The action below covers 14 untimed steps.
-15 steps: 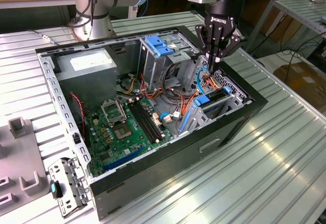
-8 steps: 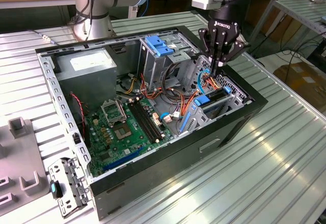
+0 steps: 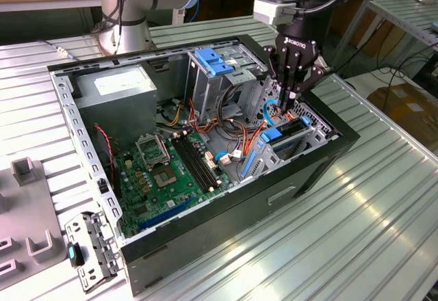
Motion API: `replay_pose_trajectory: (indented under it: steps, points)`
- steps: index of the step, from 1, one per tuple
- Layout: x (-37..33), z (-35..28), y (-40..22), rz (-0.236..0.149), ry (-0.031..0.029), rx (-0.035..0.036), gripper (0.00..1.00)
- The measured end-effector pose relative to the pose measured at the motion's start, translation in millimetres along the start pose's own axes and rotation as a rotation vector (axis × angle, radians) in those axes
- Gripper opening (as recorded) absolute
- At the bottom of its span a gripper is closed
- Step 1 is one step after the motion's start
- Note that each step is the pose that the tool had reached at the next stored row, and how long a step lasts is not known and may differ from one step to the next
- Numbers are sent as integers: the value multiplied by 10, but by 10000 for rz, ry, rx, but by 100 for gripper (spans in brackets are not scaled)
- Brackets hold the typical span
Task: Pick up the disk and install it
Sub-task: 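Insert the second disk wire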
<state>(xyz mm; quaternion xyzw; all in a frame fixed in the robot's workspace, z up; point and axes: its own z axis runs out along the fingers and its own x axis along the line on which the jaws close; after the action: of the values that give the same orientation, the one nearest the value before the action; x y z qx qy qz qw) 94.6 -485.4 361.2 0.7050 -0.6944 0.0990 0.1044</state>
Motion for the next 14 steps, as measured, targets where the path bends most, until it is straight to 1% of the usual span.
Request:
replay_pose_trajectory:
  steps: [3,7,8,9,10,11,12,13,14]
  points:
    - [3,3,41,-5,1,42,16]
    - [2,3,46,-8,2,51,16]
    - [1,2,52,1,3,79,16]
    - [1,2,63,26,4,163,16]
    - [2,3,73,68,6,306,16]
    - [3,3,81,136,10,548,16]
    - [10,7,92,198,-7,771,16]
    - [20,13,102,213,-59,826,16]
    - [31,19,107,220,-116,848,16]
